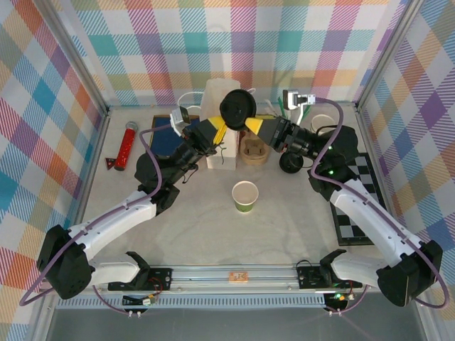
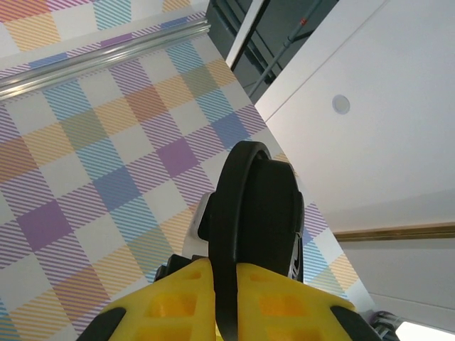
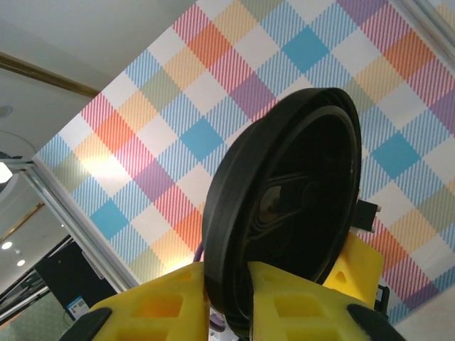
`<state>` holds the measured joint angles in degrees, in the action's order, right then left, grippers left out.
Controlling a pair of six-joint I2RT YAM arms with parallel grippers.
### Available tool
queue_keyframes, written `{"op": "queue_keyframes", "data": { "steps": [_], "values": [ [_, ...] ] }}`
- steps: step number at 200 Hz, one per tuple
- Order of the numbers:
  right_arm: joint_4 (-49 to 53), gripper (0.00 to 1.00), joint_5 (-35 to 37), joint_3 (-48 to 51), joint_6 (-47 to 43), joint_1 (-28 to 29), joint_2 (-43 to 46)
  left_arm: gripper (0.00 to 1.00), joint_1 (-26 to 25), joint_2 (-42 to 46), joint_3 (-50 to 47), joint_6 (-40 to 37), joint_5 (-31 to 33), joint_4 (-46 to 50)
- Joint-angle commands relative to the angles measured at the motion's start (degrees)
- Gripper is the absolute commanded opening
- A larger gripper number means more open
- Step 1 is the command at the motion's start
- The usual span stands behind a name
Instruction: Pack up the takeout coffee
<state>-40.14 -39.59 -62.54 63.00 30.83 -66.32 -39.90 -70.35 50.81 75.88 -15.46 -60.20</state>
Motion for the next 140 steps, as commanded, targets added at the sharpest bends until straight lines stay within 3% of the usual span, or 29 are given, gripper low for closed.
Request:
{"op": "queue_keyframes", "data": {
  "steps": [1,24,67,95,116,140],
  "values": [
    [5.89,0.22,-0.68,0.59,-2.23,0.81,0.23,0.12,-0.79,-0.14,0.61,0.52,-0.18,-4.83],
    [7.46,0.3,-0.14,0.06,-2.94,0.8,0.53,0.12,-0.79,-0.01,0.19,0.29,-0.18,-4.28],
    [10.65,0.36,1.08,-0.67,-4.86,0.8,1.78,0.11,-0.79,1.05,-0.88,-1.06,0.17,-1.76],
    [14.2,0.49,2.72,-0.7,-7.01,0.81,3.49,0.11,-0.77,2.26,-1.33,-2.55,0.34,1.23],
    [18.22,0.66,4.18,-0.83,-9.26,0.81,5.33,0.11,-0.78,3.14,-2.09,-3.51,0.76,3.37],
    [25.59,0.74,7.08,-1.11,-13.14,0.81,8.51,0.11,-0.79,4.39,-2.94,-4.48,1.53,5.79]
  ]
}}
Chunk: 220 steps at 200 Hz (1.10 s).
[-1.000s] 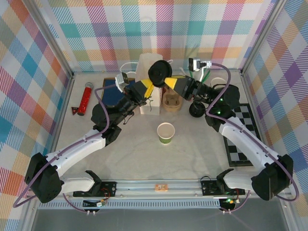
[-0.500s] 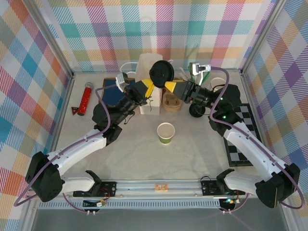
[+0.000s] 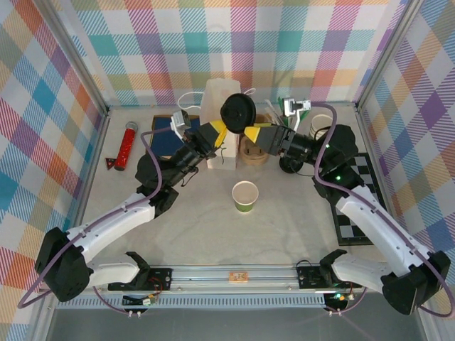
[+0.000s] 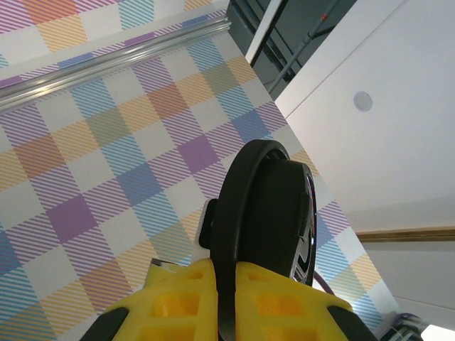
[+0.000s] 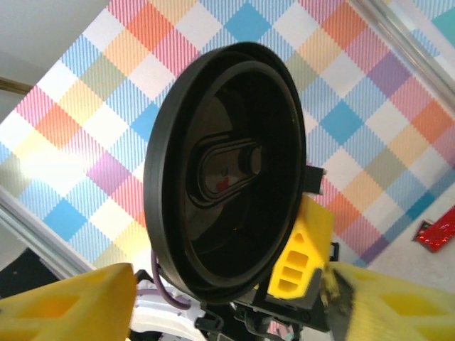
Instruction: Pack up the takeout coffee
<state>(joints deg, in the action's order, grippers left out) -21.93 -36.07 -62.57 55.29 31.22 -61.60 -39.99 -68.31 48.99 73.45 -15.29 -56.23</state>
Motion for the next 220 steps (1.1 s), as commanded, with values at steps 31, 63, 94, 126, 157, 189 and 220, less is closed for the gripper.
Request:
{"op": "queue_keyframes", "data": {
  "steps": [31,63,94,126,157,189,220],
  "values": [
    [17.04,0.8,8.64,-0.9,-9.99,0.34,8.08,0.11,-0.69,4.21,-0.55,-4.44,1.92,9.39],
    [34.05,0.8,18.73,-4.04,-16.97,0.33,12.17,0.11,-0.62,6.85,-0.15,-8.95,1.6,21.71],
    [40.32,0.8,24.87,-4.06,-20.3,0.24,15.37,0.11,-0.6,8.08,-3.01,-10.41,0.54,29.19],
    [42.37,0.79,26.33,-3.53,-21.35,0.16,15.94,0.11,-0.62,10.31,-8.43,-11.17,0.46,34.6],
    [44.29,0.79,27.94,-3.79,-22.28,0.07,15.49,0.11,-0.61,12.25,-11.4,-12.66,-0.78,40.78],
    [44.44,0.78,27.9,-3.71,-22.39,-0.2,15.14,0.11,-0.7,12.42,-13.78,-14.04,-1.58,44.09],
    [42.08,0.78,27.33,-2.22,-21.8,-0.29,15.51,0.1,-0.62,8.79,-15.9,-13.79,-3.87,40.42]
  ]
}}
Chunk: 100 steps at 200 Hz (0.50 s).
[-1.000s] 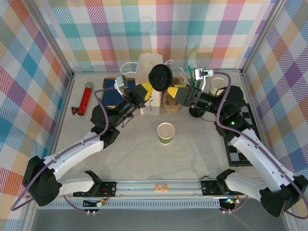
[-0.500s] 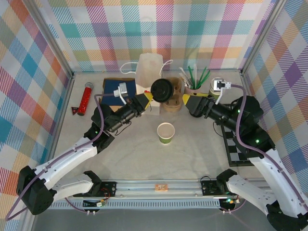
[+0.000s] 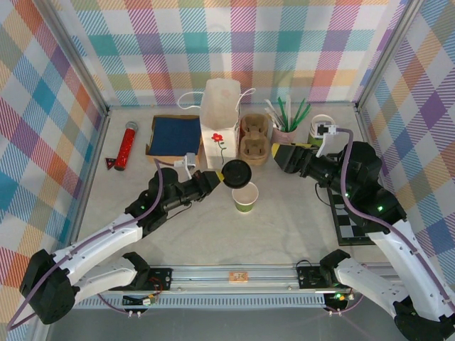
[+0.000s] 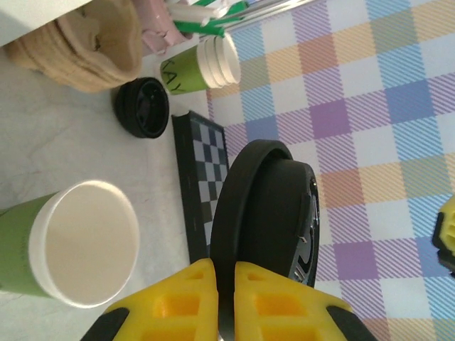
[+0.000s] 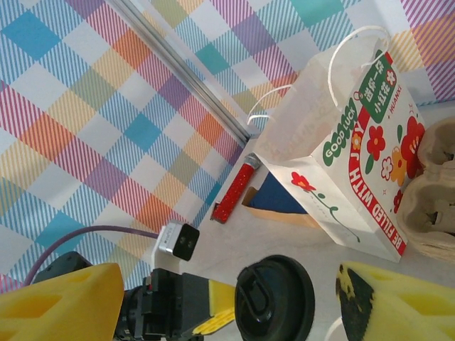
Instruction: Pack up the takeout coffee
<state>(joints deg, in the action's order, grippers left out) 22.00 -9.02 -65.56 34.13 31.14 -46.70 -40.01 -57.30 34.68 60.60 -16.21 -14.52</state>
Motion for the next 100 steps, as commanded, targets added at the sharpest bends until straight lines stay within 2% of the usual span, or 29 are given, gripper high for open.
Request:
{"op": "queue_keyframes", "data": {
  "steps": [1,100],
  "values": [
    [-1.85,0.78,0.27,0.78,-0.65,-0.2,0.61,0.1,-0.64,-2.39,-1.61,-0.93,-3.04,-1.38],
    [-2.27,0.77,0.06,2.57,-1.05,-0.77,0.65,0.09,-0.64,-9.03,-3.47,-2.37,-3.46,-4.77]
  ]
}}
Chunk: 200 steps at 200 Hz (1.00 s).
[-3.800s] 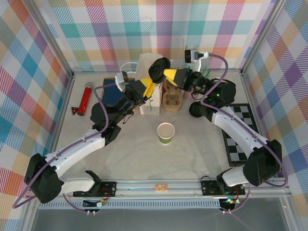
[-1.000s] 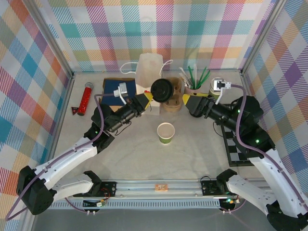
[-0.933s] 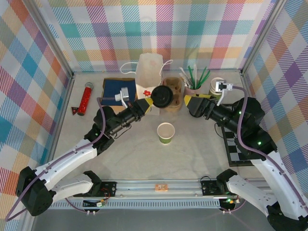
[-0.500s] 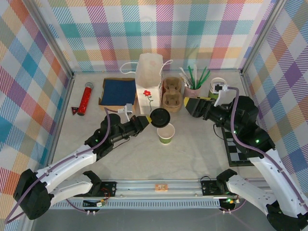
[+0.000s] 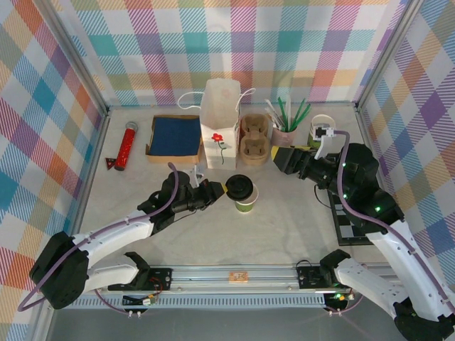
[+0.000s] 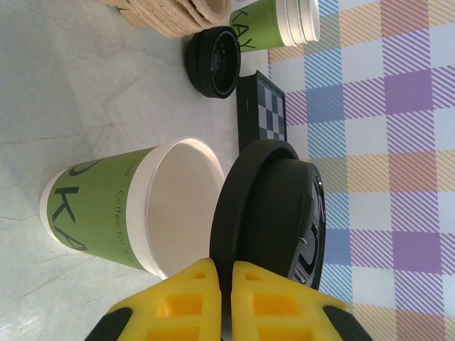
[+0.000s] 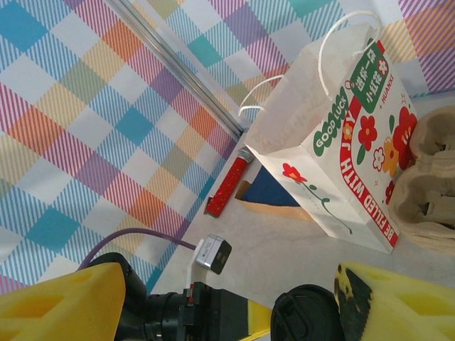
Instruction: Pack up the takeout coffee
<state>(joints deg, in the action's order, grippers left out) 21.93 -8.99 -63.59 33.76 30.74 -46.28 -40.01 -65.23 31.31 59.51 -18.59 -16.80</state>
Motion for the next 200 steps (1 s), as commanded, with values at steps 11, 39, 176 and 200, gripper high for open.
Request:
{"op": "queue_keyframes", "data": {
  "steps": [11,39,176,200],
  "values": [
    [-2.33,0.77,0.03,0.72,-0.55,-0.42,0.24,0.09,-0.68,-1.69,-0.2,-1.24,-1.34,-2.95],
    [-2.16,0.76,0.19,0.88,-0.59,-0.64,0.43,0.09,-0.66,-3.2,-0.11,-1.23,-1.79,-3.97],
    [-3.44,0.75,0.65,2.75,0.32,-0.9,1.85,0.08,-1.8,-4.4,4.94,-8.44,0.56,7.36],
    [-3.86,0.75,0.64,2.94,0.55,-0.91,2.01,0.08,-1.91,-4.51,5.96,-9.36,1.01,9.66]
  ]
}}
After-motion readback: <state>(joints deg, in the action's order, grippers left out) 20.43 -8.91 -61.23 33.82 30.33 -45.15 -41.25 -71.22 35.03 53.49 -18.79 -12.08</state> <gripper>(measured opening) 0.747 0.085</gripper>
